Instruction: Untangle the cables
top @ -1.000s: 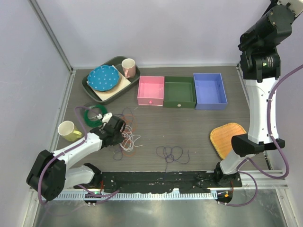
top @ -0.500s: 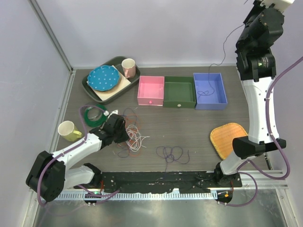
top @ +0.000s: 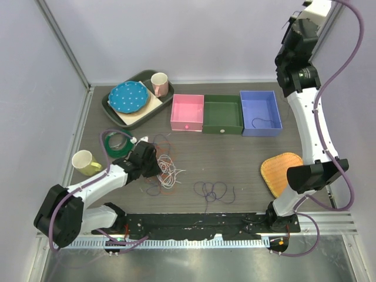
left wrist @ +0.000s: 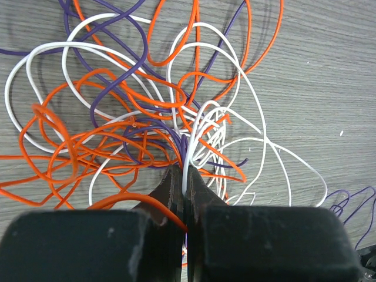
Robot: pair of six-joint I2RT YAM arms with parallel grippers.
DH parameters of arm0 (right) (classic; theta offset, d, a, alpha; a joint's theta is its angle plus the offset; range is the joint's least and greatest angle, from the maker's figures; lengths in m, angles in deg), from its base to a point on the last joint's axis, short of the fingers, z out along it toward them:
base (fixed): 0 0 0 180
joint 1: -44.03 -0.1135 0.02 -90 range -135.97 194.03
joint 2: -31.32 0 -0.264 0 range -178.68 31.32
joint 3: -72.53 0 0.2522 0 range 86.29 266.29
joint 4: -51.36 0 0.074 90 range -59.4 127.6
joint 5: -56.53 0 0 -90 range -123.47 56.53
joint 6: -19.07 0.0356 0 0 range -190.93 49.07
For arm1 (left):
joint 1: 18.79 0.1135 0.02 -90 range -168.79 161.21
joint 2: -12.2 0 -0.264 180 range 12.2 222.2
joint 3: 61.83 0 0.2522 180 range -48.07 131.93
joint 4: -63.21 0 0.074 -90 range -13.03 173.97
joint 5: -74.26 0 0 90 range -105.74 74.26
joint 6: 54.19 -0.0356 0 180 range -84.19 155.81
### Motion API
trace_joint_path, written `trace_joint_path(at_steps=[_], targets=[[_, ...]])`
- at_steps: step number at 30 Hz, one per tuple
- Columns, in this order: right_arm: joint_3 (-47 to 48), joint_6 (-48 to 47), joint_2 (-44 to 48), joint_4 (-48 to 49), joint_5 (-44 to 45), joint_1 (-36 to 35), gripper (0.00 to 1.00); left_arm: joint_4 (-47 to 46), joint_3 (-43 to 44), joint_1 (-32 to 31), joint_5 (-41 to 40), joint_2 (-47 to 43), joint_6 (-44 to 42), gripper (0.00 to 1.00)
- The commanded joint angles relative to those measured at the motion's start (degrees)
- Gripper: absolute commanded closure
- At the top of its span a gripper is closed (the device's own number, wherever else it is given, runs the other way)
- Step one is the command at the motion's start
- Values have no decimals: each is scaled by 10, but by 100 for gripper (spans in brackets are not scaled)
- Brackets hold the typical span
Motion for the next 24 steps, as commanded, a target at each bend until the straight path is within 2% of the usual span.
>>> trace_joint_path(at_steps=[1, 8, 19, 24], targets=[[-63, 63, 12, 27, -44, 12, 99, -38, 8, 3, 29, 11, -9, 100], [-137, 148, 10, 17, -110, 22, 99, -63, -5, 3, 58, 15, -9, 100], [-375, 248, 68, 68, -90, 21, 99, -84, -17, 3, 79, 23, -9, 100], [-422, 274, 34, 64, -67, 31, 99, -96, -24, 2, 92, 25, -6, 100]])
